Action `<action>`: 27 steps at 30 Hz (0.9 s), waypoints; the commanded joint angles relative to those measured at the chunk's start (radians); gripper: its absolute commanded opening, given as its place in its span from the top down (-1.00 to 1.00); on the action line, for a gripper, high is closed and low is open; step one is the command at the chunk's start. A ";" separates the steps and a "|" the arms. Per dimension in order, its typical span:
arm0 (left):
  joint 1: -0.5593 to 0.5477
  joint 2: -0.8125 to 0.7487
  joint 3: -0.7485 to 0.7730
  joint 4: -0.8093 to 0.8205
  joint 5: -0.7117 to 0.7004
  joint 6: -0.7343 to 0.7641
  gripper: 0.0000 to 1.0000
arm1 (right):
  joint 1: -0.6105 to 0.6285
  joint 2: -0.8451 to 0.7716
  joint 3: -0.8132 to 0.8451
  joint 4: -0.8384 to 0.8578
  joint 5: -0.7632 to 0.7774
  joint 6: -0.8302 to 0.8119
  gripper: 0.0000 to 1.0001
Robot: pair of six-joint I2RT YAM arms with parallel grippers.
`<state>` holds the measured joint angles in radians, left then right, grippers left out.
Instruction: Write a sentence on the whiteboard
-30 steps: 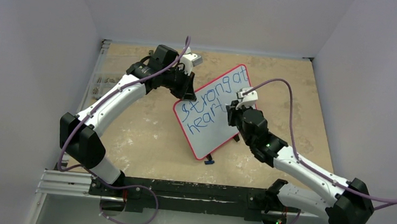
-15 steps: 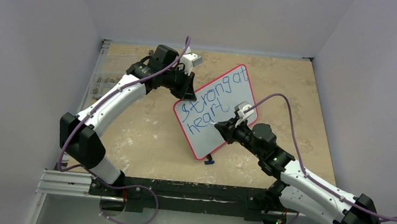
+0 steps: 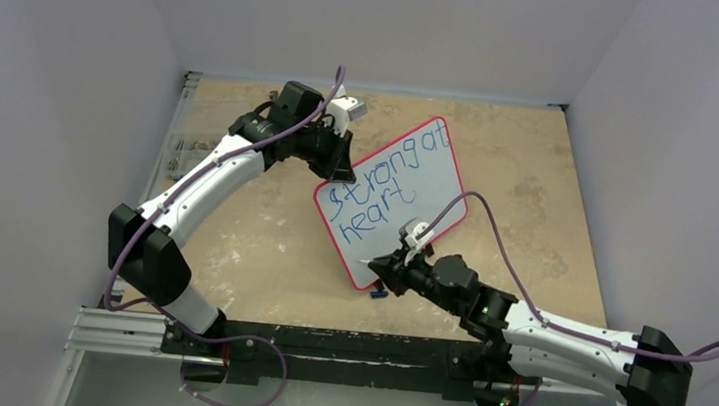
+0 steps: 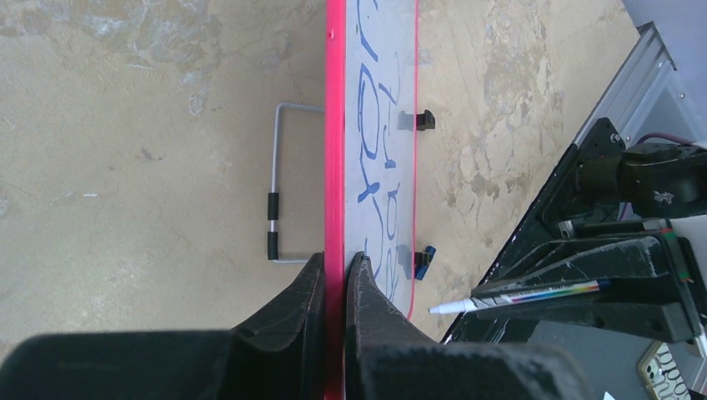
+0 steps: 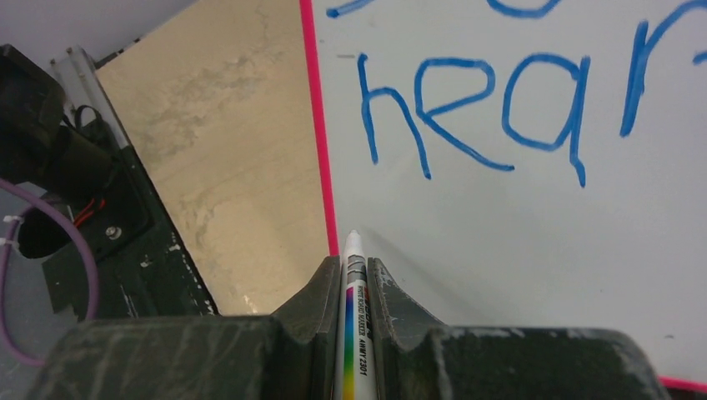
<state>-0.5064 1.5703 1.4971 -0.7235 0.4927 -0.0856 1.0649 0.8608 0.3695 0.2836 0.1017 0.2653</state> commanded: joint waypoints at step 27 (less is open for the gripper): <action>-0.011 0.046 -0.006 -0.130 -0.221 0.059 1.00 | 0.109 0.127 -0.067 0.255 0.331 0.020 1.00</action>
<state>-0.5064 1.5734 1.5017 -0.7334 0.4770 -0.0940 1.1625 0.9691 0.2634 0.4862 0.4271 0.2878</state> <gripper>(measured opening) 0.053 0.092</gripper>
